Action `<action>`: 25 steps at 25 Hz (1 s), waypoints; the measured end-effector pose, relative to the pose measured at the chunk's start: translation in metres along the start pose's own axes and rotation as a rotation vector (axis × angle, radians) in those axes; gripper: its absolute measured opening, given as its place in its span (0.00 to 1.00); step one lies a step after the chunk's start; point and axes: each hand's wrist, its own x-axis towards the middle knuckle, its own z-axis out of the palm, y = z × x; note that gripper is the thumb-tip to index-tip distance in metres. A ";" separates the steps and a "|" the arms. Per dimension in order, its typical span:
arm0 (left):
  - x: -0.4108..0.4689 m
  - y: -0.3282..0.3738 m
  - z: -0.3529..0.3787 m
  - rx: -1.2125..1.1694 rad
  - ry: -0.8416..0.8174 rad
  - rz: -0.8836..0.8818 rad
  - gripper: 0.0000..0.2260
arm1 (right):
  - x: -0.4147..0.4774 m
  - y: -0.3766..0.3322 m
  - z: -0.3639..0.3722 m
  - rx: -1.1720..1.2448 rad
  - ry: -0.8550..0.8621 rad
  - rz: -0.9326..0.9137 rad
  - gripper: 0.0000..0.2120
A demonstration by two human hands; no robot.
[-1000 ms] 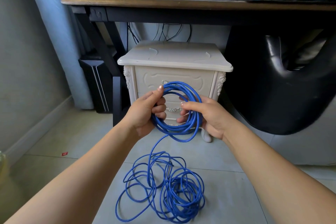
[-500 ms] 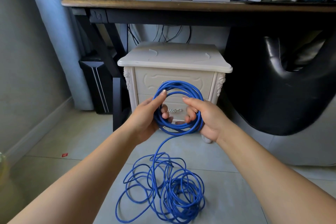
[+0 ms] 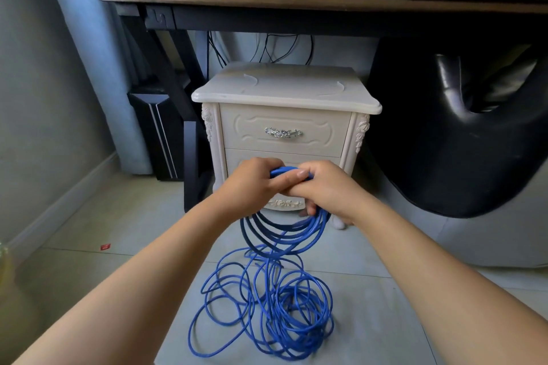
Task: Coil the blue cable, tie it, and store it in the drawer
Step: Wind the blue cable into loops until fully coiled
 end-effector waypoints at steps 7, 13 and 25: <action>0.005 -0.013 -0.006 -0.576 0.330 -0.201 0.20 | -0.004 0.007 -0.012 0.203 -0.097 0.101 0.10; 0.007 -0.013 0.005 -0.916 0.512 -0.443 0.23 | 0.004 0.012 0.019 0.359 0.069 0.080 0.11; -0.010 -0.013 -0.008 -1.070 -0.066 -0.339 0.16 | 0.011 0.011 0.004 0.221 0.323 -0.024 0.06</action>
